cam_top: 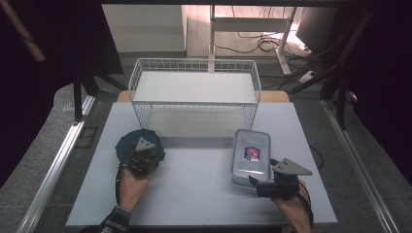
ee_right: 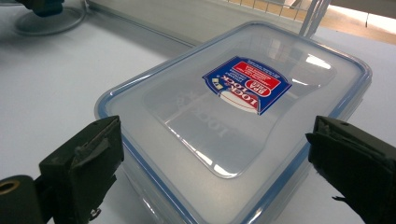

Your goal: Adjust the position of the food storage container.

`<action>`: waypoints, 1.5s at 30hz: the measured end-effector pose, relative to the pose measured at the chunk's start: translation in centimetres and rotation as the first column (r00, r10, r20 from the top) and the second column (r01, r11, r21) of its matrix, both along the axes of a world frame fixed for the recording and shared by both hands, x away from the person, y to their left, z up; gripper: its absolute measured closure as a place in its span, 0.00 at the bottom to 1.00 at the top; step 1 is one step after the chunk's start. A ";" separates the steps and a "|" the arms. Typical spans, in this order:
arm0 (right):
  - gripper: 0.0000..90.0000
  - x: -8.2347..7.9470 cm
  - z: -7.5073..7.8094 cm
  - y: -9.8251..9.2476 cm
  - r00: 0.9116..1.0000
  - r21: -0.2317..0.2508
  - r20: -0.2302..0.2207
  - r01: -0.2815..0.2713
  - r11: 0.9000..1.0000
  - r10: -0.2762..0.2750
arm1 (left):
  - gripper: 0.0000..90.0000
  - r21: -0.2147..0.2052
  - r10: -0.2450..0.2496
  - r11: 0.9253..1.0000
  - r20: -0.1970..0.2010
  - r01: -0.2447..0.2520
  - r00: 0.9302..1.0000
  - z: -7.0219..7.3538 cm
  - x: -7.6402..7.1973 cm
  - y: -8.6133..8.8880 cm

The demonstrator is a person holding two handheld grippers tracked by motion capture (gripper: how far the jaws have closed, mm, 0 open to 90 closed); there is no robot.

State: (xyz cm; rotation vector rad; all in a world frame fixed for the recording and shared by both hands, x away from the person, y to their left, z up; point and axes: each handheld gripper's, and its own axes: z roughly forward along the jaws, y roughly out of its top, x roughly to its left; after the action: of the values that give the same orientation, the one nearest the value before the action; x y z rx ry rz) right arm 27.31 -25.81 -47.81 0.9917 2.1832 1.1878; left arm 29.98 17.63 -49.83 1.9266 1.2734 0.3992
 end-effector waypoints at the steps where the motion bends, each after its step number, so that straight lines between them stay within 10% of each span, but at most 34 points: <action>1: 0.04 0.0 0.0 0.0 1.000 0.000 0.000 0.000 1.000 0.000 | 1.00 0.000 0.000 1.000 0.000 0.000 1.000 0.0 0.0 0.0; 11: 0.04 0.1 0.0 -0.2 1.000 0.001 -0.002 0.007 1.000 -0.007 | 1.00 -0.041 0.037 0.998 -0.031 -0.038 0.999 0.1 -1.1 2.6; 17: 0.04 0.1 0.3 -0.2 1.000 0.003 0.004 0.019 1.000 -0.019 | 1.00 -0.001 0.024 1.000 -0.008 -0.024 1.000 1.2 0.8 0.6; 22: 0.04 0.1 0.2 -0.3 1.000 0.004 0.002 0.019 1.000 -0.019 | 1.00 0.026 0.055 0.998 -0.073 -0.053 0.996 0.3 3.3 -0.1; 45: 0.05 0.3 -0.3 -0.5 1.000 -0.009 -0.019 0.024 1.000 -0.024 | 1.00 -0.017 0.054 0.998 -0.081 -0.056 0.995 0.3 0.6 3.1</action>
State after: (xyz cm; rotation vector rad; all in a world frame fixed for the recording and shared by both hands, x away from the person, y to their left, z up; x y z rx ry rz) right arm 27.59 -26.27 -48.07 1.0263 2.1837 1.1615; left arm 30.62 20.75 -49.51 1.9119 1.3802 0.3388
